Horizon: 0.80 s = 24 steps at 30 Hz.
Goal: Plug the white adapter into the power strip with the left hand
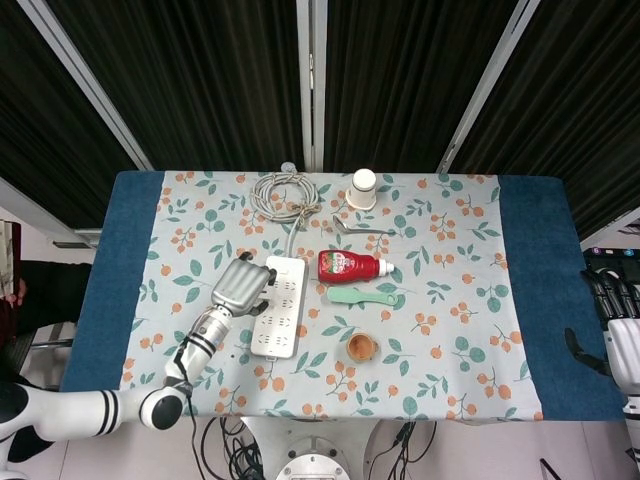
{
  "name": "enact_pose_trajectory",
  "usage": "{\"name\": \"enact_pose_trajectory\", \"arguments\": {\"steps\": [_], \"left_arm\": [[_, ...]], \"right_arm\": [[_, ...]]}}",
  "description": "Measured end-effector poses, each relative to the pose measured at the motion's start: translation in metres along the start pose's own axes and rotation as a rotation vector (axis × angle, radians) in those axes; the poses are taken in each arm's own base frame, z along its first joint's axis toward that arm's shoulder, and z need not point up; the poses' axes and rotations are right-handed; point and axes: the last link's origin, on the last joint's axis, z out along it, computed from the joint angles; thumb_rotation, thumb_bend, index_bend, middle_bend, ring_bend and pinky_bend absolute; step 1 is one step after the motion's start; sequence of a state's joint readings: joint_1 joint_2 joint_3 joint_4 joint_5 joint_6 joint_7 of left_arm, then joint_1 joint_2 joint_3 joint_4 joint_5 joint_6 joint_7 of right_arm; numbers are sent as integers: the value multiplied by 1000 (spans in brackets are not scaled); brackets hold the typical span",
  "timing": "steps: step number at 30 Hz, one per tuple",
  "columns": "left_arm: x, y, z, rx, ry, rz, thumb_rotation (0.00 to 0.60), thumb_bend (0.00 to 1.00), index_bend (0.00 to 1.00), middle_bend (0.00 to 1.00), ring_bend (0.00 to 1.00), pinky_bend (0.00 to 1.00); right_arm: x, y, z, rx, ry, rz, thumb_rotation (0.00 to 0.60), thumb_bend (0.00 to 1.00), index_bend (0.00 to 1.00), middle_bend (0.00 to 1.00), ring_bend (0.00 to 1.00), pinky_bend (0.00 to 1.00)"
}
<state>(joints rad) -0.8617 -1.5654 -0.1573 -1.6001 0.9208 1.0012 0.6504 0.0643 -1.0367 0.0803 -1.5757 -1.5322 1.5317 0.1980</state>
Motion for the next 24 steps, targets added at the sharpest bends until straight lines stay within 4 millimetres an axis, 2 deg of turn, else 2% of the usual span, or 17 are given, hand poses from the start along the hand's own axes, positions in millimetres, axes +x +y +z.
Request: {"name": "enact_pose_trajectory", "arguments": {"steps": [24], "left_arm": [[-1,0,-1,-10,-17,30,600,476,697,750,569,240]], "right_arm": [[-1,0,-1,-4,0,1,600,327,0,86,0,0]]}}
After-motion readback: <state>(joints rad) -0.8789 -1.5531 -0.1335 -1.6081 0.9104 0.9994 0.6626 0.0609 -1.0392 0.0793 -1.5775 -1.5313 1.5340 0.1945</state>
